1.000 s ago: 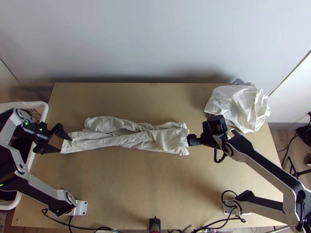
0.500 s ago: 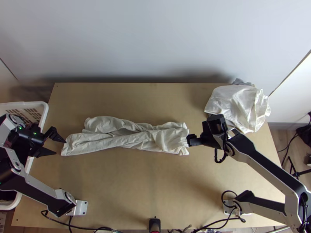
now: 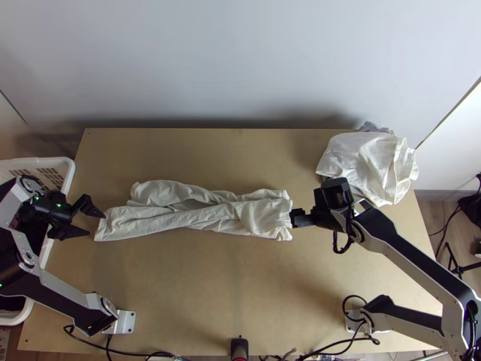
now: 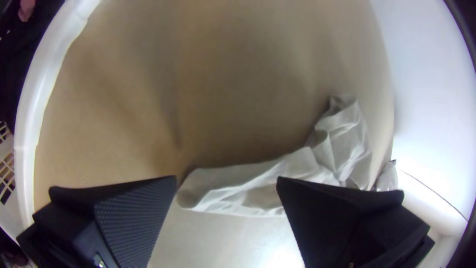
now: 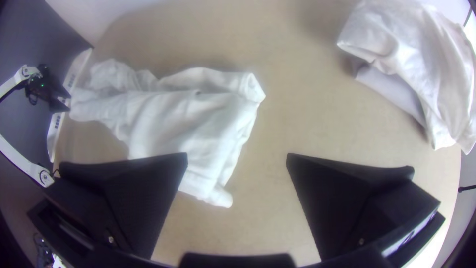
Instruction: Fold the t-shirt
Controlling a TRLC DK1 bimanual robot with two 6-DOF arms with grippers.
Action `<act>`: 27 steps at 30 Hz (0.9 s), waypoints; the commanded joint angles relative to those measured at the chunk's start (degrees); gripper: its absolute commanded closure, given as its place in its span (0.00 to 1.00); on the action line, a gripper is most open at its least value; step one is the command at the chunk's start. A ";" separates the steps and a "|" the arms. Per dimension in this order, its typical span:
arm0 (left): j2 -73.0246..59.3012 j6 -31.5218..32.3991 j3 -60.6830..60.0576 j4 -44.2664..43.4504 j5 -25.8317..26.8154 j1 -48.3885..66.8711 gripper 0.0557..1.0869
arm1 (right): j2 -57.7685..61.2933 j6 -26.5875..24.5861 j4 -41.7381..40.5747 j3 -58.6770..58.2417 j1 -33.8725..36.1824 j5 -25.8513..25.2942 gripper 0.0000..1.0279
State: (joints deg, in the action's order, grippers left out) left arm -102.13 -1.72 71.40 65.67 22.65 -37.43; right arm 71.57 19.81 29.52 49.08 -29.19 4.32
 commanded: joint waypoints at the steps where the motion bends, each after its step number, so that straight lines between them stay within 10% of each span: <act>1: 0.44 1.28 -1.43 -7.13 2.92 -0.36 0.05 | 0.15 -0.04 0.45 0.67 -0.08 -0.01 0.10; 27: 1.14 21.49 -6.62 -22.08 8.63 16.25 0.05 | -0.38 -1.44 5.46 4.45 2.30 0.08 0.10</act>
State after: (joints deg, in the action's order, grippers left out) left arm -100.07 14.92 63.53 46.92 30.85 -23.33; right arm 71.22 18.59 34.46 52.88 -27.18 4.45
